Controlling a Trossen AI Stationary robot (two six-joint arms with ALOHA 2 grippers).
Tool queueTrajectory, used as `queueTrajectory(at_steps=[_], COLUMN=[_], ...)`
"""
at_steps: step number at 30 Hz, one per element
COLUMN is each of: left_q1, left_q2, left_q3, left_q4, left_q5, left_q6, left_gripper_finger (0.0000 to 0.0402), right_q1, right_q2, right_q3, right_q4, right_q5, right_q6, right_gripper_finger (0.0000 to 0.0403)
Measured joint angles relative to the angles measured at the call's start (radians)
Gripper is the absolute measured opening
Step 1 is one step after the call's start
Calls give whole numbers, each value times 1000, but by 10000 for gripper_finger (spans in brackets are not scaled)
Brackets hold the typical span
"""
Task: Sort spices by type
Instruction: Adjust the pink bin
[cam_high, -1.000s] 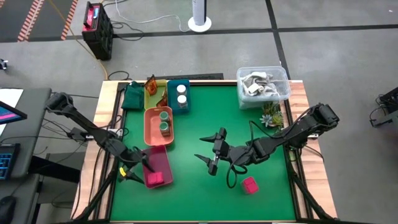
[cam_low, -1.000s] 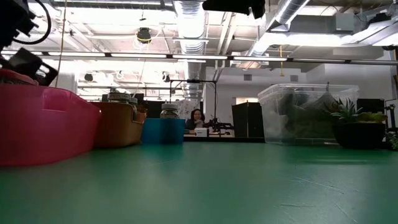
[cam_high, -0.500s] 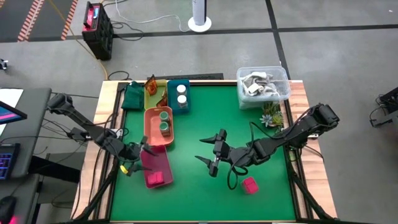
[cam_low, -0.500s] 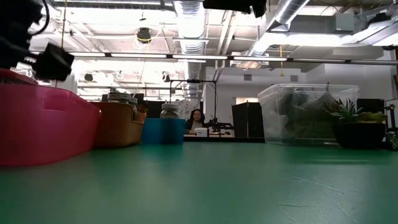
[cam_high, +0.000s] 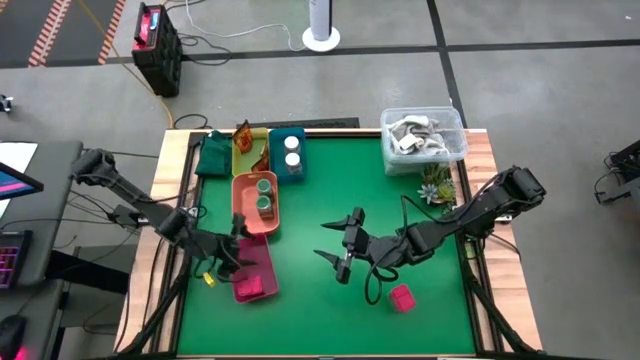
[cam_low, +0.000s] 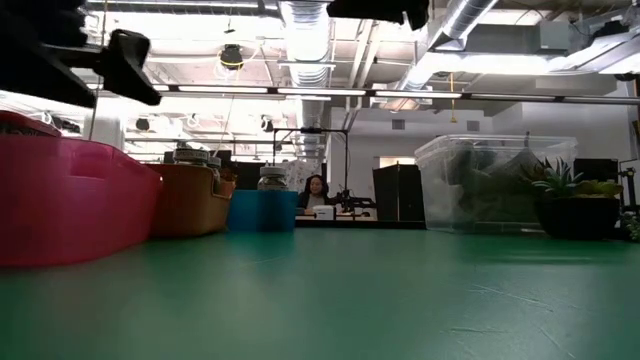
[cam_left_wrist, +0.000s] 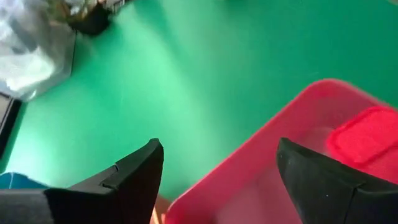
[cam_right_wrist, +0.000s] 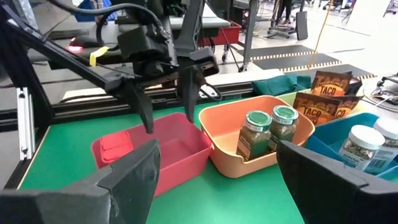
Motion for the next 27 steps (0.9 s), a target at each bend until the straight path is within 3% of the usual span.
queueTrajectory(at_steps=[11,17,27], left_q1=[52,52,69], left_q2=[238,283,291], left_q3=[58,58,57], left_q4=[20,51,22], left_q5=[-28,-53,-118], left_q6=[208,389,523], left_gripper_finger=[297,297,297], right_q1=[42,51,52], right_q2=[0,0,0], right_q3=[0,0,0], right_q4=[-92,-105,-100], right_q5=[52,55,55], right_q6=[47,58,51], right_gripper_finger=[345,345,345])
